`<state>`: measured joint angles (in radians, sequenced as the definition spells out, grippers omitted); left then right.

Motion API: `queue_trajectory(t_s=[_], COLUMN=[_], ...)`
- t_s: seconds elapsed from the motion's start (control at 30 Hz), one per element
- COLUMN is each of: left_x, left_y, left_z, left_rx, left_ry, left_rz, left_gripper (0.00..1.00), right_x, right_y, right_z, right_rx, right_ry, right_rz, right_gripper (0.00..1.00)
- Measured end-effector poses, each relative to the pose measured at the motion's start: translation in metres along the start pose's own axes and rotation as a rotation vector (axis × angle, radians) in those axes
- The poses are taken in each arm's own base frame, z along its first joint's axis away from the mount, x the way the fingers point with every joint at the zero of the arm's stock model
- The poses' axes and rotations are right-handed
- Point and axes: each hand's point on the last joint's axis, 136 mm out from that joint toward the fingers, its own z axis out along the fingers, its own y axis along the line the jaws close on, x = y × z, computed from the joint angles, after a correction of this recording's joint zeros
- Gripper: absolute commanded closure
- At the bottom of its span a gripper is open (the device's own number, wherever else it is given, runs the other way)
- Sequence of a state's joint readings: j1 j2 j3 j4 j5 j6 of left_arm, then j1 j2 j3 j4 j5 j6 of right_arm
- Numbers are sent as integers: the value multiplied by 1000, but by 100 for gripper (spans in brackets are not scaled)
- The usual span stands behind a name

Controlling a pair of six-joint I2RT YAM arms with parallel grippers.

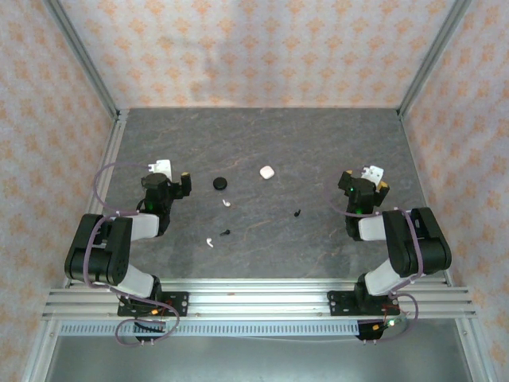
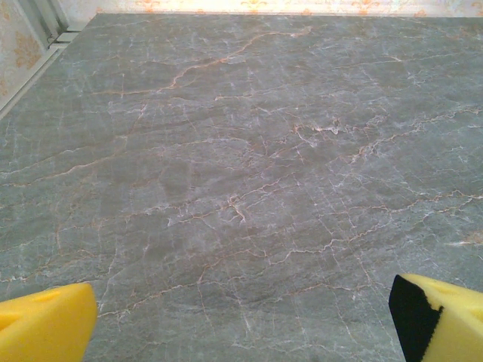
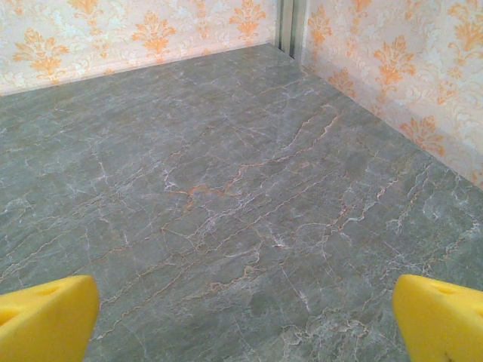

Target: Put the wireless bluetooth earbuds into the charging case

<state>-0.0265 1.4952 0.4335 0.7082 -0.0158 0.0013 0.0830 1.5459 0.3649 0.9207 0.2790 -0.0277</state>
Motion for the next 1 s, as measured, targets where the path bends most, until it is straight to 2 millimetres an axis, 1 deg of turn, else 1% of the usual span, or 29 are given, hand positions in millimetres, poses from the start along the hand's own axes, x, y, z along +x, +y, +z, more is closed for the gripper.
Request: queue_trajectory(t_s=[0.33, 0.47, 0.5, 0.57, 0.67, 0.73, 0.8, 0.83, 0.9, 0.93, 1.0], left_x=[0, 2, 0, -12, -30, -40, -52, -57, -64, -65, -61], left_y=[0, 1, 3, 3, 6, 9, 11, 12, 12, 12, 12], left_z=[0, 2, 3, 3, -5, -11, -15, -17, -20, -22, -25], left_rx=[0, -12, -22, -29, -45, -60, -78, -84, -90, -92, -92], left_ry=[1, 40, 54, 56, 51, 69, 96, 109, 140, 158, 203], left_rz=[0, 6, 10, 11, 7, 1, -15, -27, -52, -66, -96], left_gripper=[0, 0, 0, 0, 0, 0, 0, 0, 0, 0, 0], right_x=[0, 0, 0, 0, 3, 0, -11, -18, -36, -47, -61], right_y=[0, 0, 0, 1, 3, 5, 8, 10, 15, 19, 26], right_z=[0, 0, 0, 0, -2, -4, -7, -8, -9, -9, -11], right_rx=[0, 0, 0, -7, -23, -35, -47, -52, -63, -73, -90], right_ry=[0, 0, 0, 2, 21, 35, 38, 44, 58, 63, 89], right_rz=[0, 0, 0, -1, -12, -22, -24, -25, -20, -14, -3], right_gripper=[1, 1, 1, 1, 1, 1, 0, 1, 3, 3, 3])
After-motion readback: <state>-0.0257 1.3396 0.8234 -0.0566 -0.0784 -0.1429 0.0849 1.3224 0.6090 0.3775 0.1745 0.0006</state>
